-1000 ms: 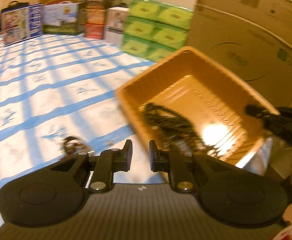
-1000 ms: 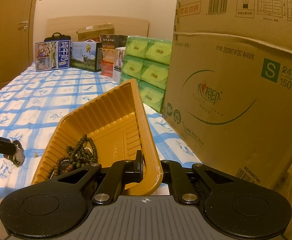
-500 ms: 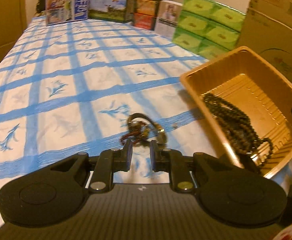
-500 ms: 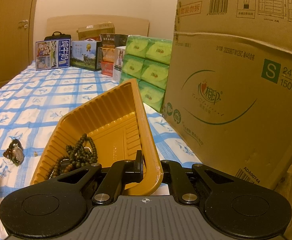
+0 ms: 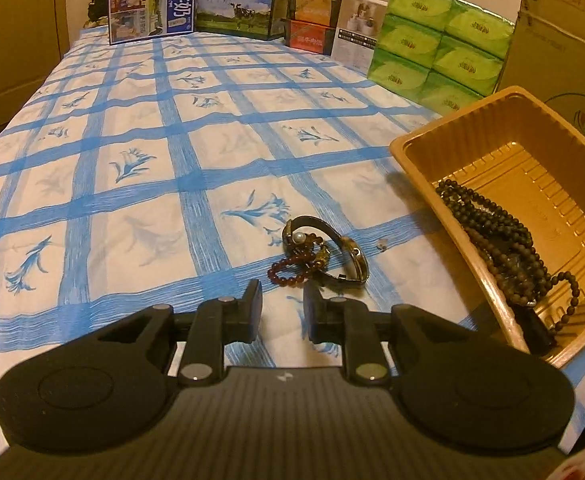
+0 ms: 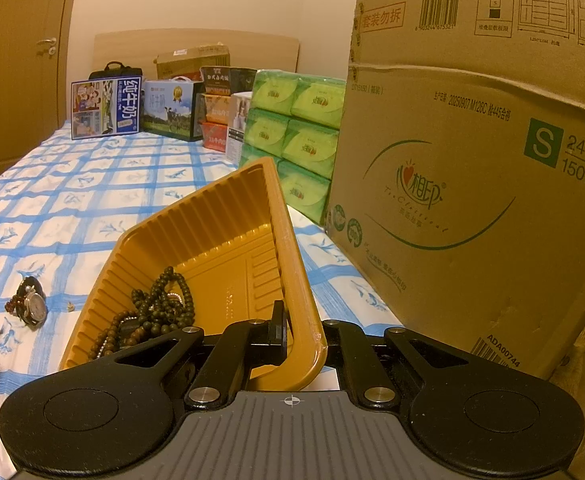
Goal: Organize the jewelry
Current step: 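Grasp the reddish-brown bead bracelet beside the black bangle with the left tool, then lift the red bead bracelet and carry it over the orange tray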
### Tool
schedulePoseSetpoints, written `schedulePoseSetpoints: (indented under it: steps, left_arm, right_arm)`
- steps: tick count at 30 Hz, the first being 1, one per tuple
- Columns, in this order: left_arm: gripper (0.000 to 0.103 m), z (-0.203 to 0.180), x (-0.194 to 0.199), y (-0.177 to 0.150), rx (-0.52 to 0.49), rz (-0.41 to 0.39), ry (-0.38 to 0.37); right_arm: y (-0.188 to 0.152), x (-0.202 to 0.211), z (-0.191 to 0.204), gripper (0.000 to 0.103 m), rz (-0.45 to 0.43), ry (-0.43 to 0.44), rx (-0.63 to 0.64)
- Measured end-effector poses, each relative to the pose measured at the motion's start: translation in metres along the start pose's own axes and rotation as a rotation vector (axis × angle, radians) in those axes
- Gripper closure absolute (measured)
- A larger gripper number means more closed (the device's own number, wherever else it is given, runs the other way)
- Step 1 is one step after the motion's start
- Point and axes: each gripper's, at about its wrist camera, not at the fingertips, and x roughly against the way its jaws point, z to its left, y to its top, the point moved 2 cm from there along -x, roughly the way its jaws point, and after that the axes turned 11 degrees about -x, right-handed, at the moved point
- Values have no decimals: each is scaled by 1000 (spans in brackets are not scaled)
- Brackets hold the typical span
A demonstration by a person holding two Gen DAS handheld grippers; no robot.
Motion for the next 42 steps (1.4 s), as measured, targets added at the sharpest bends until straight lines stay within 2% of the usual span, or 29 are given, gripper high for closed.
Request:
schedulePoseSetpoints:
  steps: [4, 10, 13, 14, 16, 22, 24, 25, 26, 30, 42]
  left_arm:
    - [84, -4, -7, 2, -9, -3, -5]
    - [84, -14, -21, 7, -111, -4, 15]
    - [84, -21, -28, 7, -211, 1, 10]
    - [84, -25, -30, 6, -273, 6, 2]
    - [84, -31, -35, 3, -368, 16, 28]
    - [83, -35, -44, -2, -503, 13, 57]
    - [88, -35, -45, -1, -533, 12, 61]
    - [95, -36, -46, -1, -544, 18, 63]
    - [99, -36, -47, -1, -552, 21, 65]
    - [99, -34, -41, 1, -547, 13, 45]
    - [99, -24, 9, 43, -381, -114, -35]
  right_arm:
    - [0, 0, 0, 97, 0, 0, -1]
    - [0, 0, 0, 97, 0, -1, 0]
    - [0, 0, 0, 97, 1, -1, 0]
    - [0, 0, 0, 97, 1, -1, 1]
    - [0, 0, 0, 97, 0, -1, 0]
    - [-3, -1, -1, 97, 3, -5, 2]
    - [-3, -1, -2, 97, 4, -6, 2]
    - [-3, -1, -2, 97, 5, -6, 2]
    - [-3, -1, -2, 97, 4, -6, 2]
    - [-3, -2, -2, 97, 4, -6, 4]
    - [-1, 0, -1, 97, 1, -3, 5]
